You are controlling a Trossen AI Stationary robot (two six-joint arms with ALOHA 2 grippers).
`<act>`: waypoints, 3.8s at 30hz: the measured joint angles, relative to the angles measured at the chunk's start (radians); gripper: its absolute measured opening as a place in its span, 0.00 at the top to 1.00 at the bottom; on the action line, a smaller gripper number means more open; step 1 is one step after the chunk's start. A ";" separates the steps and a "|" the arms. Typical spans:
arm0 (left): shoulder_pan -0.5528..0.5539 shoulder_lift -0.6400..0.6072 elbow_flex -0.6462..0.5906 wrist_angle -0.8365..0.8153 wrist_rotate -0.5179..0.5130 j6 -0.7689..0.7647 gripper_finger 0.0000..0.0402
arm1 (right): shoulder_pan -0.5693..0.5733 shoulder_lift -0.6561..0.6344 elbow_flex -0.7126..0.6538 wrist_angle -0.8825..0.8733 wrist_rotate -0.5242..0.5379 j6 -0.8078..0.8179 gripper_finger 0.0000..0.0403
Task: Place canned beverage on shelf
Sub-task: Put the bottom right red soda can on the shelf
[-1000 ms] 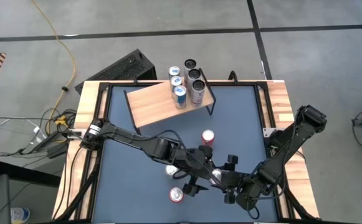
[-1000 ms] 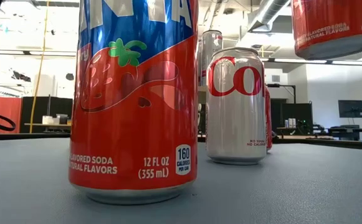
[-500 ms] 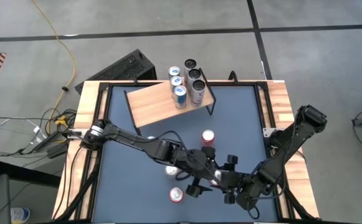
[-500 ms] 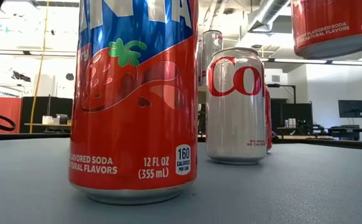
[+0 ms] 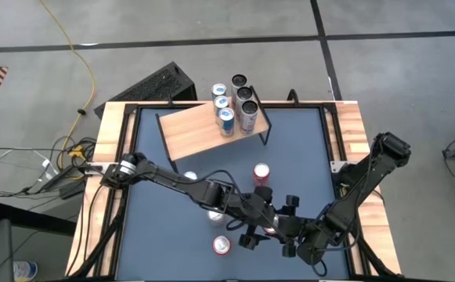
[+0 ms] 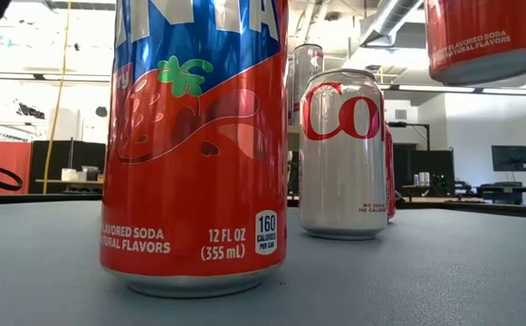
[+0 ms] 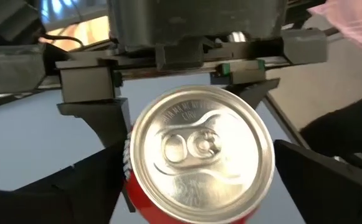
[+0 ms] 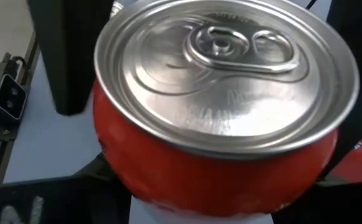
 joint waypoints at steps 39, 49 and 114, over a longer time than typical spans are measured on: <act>-0.035 -0.192 0.009 -0.289 -0.310 -0.186 0.28 | 0.179 -0.113 0.002 -0.185 0.145 0.306 0.18; 0.043 -0.464 0.001 -0.565 -0.459 -0.228 0.28 | 0.178 -0.111 0.001 -0.189 0.141 0.305 0.18; 1.033 -0.733 -0.743 -0.012 0.171 -0.081 0.28 | 0.098 -0.110 0.000 -0.241 0.104 0.271 0.18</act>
